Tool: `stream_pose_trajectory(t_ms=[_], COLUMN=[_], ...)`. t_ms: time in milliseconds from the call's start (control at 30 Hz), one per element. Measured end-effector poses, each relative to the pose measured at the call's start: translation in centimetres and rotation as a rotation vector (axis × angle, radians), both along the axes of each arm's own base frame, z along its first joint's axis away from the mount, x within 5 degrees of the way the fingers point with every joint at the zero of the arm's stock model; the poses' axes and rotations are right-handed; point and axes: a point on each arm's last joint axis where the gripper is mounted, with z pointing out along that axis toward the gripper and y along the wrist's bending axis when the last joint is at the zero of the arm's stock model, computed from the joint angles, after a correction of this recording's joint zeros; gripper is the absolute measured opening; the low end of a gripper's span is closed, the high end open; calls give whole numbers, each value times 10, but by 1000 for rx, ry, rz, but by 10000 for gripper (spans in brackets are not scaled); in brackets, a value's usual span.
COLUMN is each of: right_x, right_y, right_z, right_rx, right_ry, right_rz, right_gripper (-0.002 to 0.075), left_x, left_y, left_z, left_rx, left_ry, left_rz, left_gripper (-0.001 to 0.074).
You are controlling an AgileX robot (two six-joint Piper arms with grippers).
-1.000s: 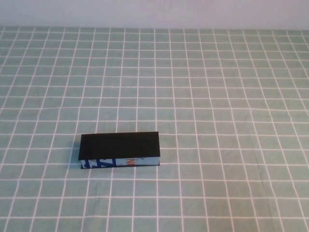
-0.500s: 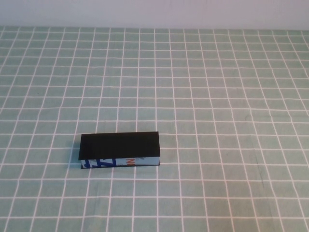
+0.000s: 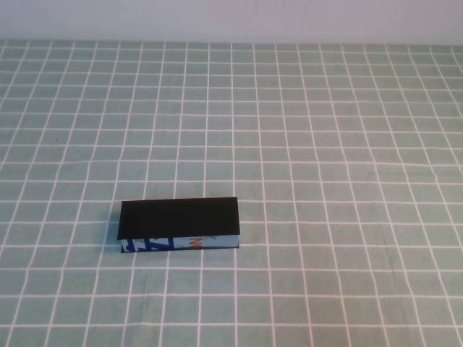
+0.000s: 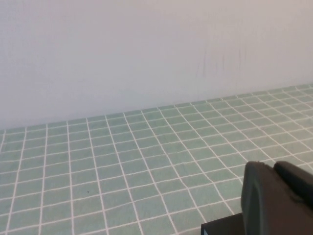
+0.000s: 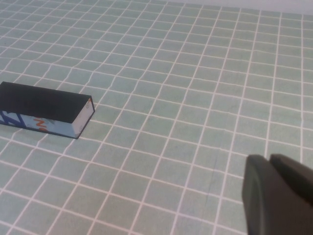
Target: Return glasses to glasses case
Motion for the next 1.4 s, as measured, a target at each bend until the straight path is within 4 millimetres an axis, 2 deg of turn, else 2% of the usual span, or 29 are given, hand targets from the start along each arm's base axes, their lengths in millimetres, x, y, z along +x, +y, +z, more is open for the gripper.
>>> stream_pose_trajectory(t_ms=[200, 367, 500, 667, 1400], right_x=[0, 0, 0, 0, 0], right_y=[0, 0, 0, 0, 0], right_z=[0, 0, 0, 0, 0], right_rx=[0, 0, 0, 0, 0], right_ry=[0, 1, 1, 1, 1], right_rz=[0, 0, 0, 0, 0], right_gripper=[-11, -11, -11, -11, -11], left_x=[-14, -15, -15, -17, -17], left_y=[7, 9, 10, 10, 10], left_z=[-42, -84, -99, -109, -110], left_rx=[-28, -35, -33, -13, -15], left_ry=[-40, 15, 113, 220, 230], left_rz=[41, 75, 84, 93, 94], left_gripper=[1, 2, 2, 2, 1])
